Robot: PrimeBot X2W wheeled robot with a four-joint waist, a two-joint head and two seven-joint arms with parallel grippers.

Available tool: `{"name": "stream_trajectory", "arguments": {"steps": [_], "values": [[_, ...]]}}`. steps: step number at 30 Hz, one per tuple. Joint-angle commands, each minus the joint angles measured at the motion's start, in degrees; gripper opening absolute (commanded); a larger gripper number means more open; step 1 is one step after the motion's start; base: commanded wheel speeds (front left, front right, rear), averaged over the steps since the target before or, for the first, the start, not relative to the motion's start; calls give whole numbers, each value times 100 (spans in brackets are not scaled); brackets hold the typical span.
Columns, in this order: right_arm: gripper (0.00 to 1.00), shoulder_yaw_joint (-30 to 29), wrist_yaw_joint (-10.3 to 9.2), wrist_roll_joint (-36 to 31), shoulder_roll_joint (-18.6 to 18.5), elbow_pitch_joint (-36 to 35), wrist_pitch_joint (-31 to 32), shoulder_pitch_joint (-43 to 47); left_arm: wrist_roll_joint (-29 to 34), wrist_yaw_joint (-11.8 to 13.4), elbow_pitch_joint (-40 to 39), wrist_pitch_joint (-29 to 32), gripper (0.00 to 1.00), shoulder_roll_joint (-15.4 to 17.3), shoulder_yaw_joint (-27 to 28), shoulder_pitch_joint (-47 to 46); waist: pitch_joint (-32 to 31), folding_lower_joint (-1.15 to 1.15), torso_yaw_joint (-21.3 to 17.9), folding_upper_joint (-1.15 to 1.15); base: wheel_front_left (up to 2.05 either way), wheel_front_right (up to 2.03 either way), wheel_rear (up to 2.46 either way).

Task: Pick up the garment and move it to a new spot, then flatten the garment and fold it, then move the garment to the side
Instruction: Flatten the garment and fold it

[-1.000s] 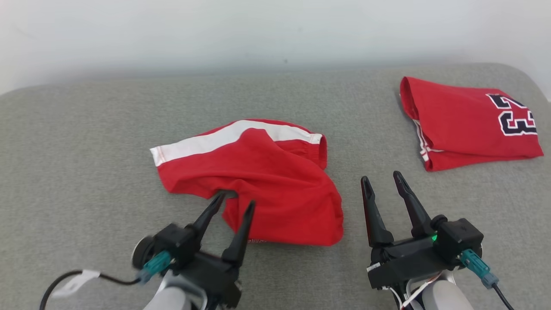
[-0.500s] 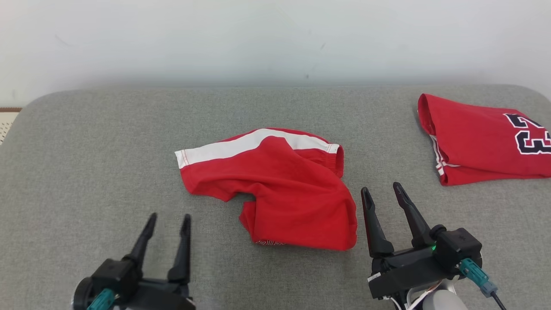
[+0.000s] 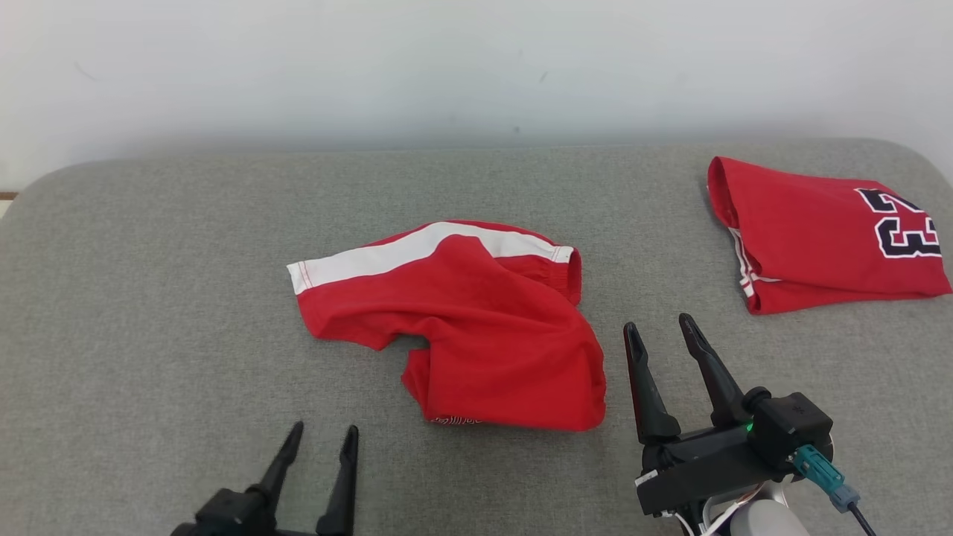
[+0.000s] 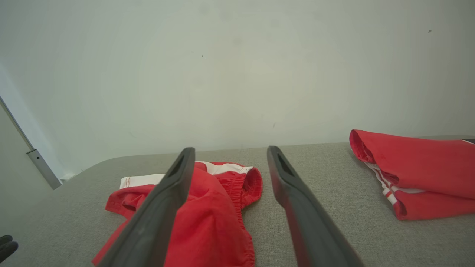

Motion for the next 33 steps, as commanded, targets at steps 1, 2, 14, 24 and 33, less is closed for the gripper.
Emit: {"name": "stream_trajectory", "arguments": {"steps": [1, 2, 14, 24, 33], "values": [[100, 16, 1, 3, -29, 14, -5, 3, 101, -55, 99, -32, 100, -18, -24, 63, 16, 0, -46, 0, 0, 0, 0], [100, 26, 1, -1, -34, 17, -6, -10, 85, -119, 188, -32, 100, -75, -52, 15, 30, 0, -74, 0, 0, 0, 0], [100, 70, 1, 22, -77, 24, -6, -207, 373, -649, 1453, -33, 100, -311, 81, -962, 307, 0, -525, 0, 0, 0, 0], [100, 33, 1, 33, -53, -2, -6, -321, 534, -928, 2350, -32, 100, -374, 204, -1616, 594, 0, -815, 0, 0, 0, 0], [100, 38, 1, -6, -32, 33, -6, -357, 517, -1126, 2876, -32, 0, -547, 142, -1908, 583, 0, -839, 0, 0, 0, 0]]}}
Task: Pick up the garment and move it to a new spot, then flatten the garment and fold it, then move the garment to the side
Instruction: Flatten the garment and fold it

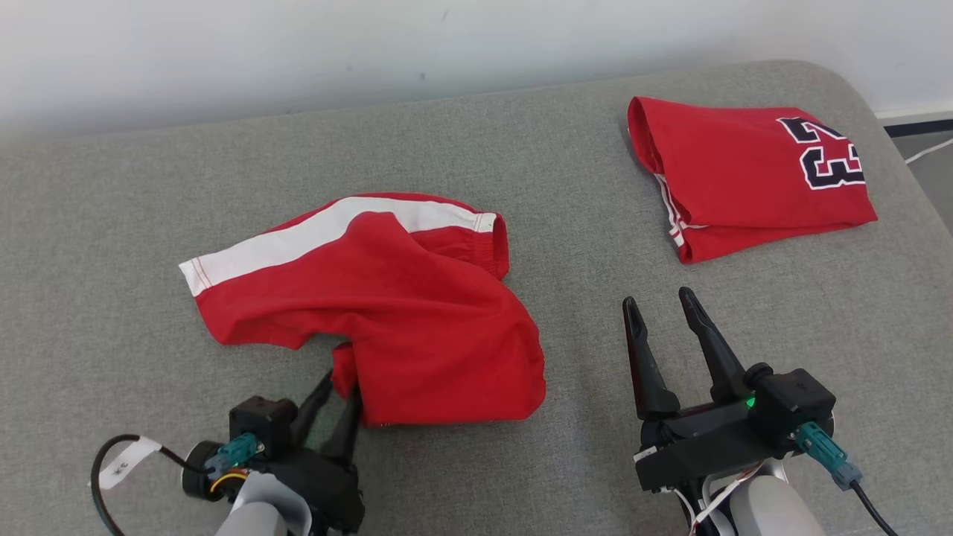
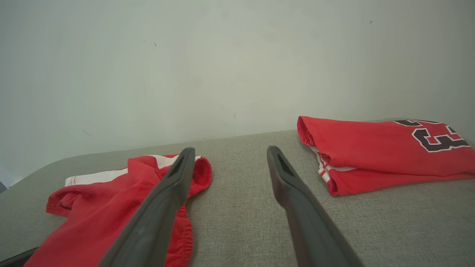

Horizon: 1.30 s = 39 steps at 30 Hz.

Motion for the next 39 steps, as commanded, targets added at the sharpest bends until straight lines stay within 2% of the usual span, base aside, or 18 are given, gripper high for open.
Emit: {"name": "stream_trajectory", "arguments": {"steps": [1, 8, 13, 19, 26, 28, 33, 34, 35, 39], "values": [[100, 12, 1, -32, -7, 12, -6, -57, -21, -16, 6, -31, 0, -14, 17, -39, -15, 0, 12, -1, 0, 0, 0], [100, -102, 1, -65, -20, 2, -5, 73, 10, 16, -449, -31, 0, -59, 250, 169, -98, 0, 204, -1, 0, 0, 0], [100, -178, 1, -59, -20, 17, -5, 210, 169, 157, -1234, -28, 0, -69, 429, 549, -244, 0, 555, -1, 0, 0, 0], [100, -295, 1, -60, -10, 48, -6, 335, 348, 322, -2085, -12, 0, 96, 483, 1156, -474, 0, 1016, -1, 0, 0, 0], [100, -340, 1, -83, 20, 49, -6, 418, 576, 658, -3355, 647, 0, 385, 426, 1905, -588, 0, 1350, -1, 0, 0, 0], [100, -352, 1, -82, 24, 50, -6, 407, 478, 731, -3624, 730, 0, 353, 470, 2073, -577, 0, 1388, -1, 0, 0, 0], [100, -308, 1, -55, 22, 100, -5, 364, 336, 799, -3561, 868, 0, 356, 500, 2408, -556, 0, 1405, -1, 0, 0, 0], [100, -299, 1, -49, 17, 118, -5, 359, 313, 815, -3491, 822, 40, 352, 509, 2449, -558, 0, 1405, -1, 0, 0, 0], [100, -293, 1, -40, 10, 134, -5, 354, 263, 806, -3406, 781, 100, 323, 522, 2480, -562, 0, 1406, -1, 0, 0, 0], [100, -276, 1, 4, -28, 215, -6, 345, 182, 865, -3235, 441, 100, 262, 589, 2458, -583, 0, 1424, -1, 0, 0, 0]]}}
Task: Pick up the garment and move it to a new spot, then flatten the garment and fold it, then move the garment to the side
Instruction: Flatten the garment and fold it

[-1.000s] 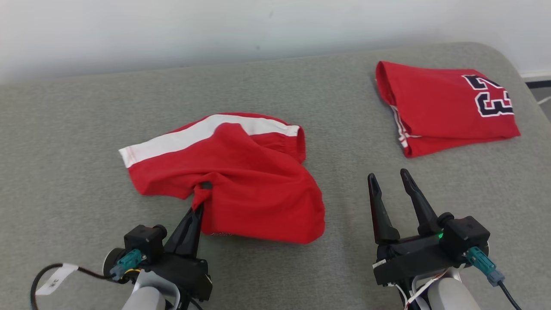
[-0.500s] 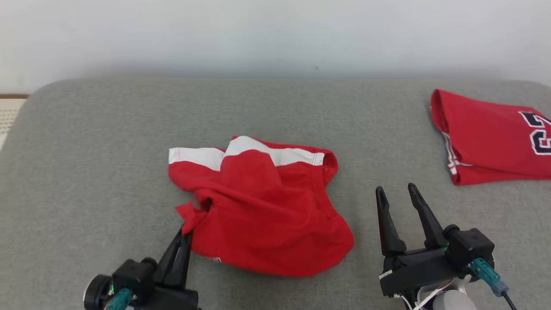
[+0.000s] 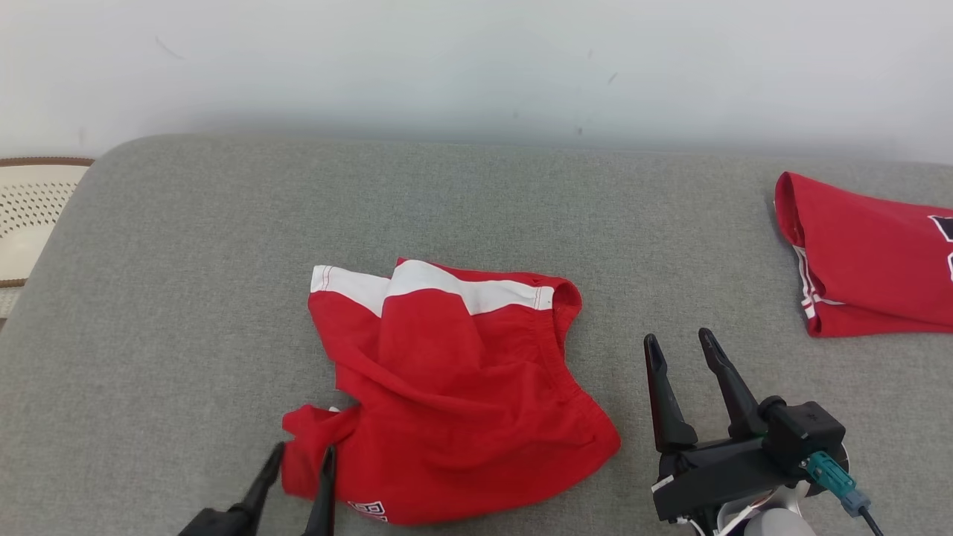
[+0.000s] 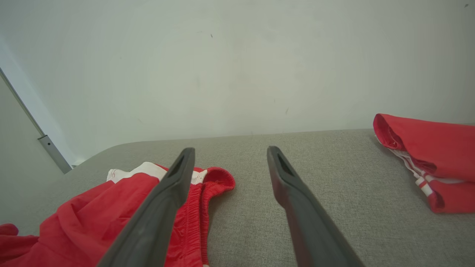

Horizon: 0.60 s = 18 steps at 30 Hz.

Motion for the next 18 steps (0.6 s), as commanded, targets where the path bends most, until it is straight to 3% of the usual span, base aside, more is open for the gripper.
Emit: {"name": "stream_trajectory", "arguments": {"steps": [1, 11, 18], "values": [[100, 17, 1, 34, -42, 39, -5, -34, -79, 52, -7, -189, 100, -11, 71, 25, -12, 0, 13, 0, 0, 0, 0], [100, 155, 1, 139, -157, 388, 44, 24, 127, 433, -494, -547, 100, -69, 639, 115, -141, 0, 18, 0, 0, 0, 0], [100, 438, 1, 377, -249, 804, 408, 97, 247, 492, -604, -553, 100, -120, 919, 283, -205, 0, 10, 0, 0, 0, 0]]}}
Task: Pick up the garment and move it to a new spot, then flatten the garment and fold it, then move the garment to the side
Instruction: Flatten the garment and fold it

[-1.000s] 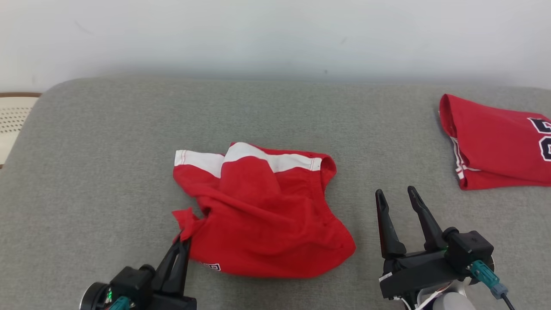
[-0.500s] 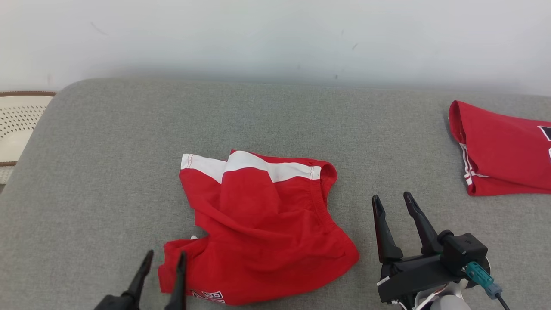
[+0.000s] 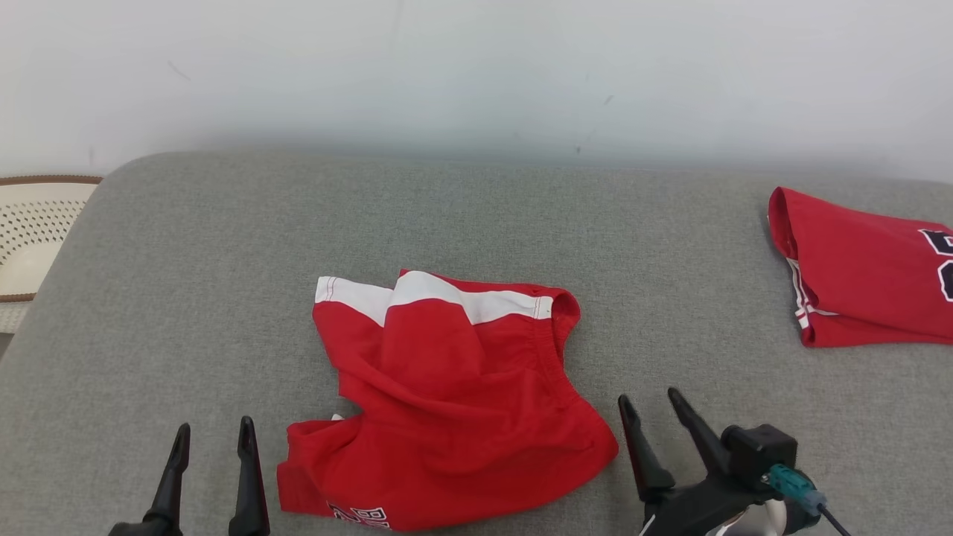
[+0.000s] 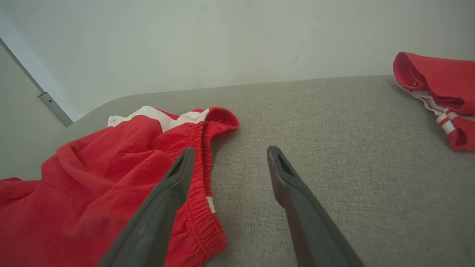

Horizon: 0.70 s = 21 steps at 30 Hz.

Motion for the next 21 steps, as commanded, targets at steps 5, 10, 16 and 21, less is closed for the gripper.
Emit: {"name": "stream_trajectory", "arguments": {"steps": [5, 10, 16, 21], "values": [[100, 270, 1, 223, -113, 355, 294, -97, 86, -81, 14, -33, 100, -55, 95, 131, -24, 0, 56, 0, 0, 0, 0], [100, 556, 1, 415, -219, 741, 472, -337, 124, -141, 49, -34, 100, -126, 96, 111, -59, 0, 192, 0, 0, 0, 0], [100, 842, 1, 759, -226, 1200, 778, -570, 148, -230, 104, -33, 100, -174, 81, 71, -72, 0, 412, 0, 0, 0, 0], [0, 1131, 1, 1081, -326, 1400, 926, -685, 124, -220, 110, -34, 100, -208, 97, 98, -50, 0, 501, 0, 0, 0, 0]]}}
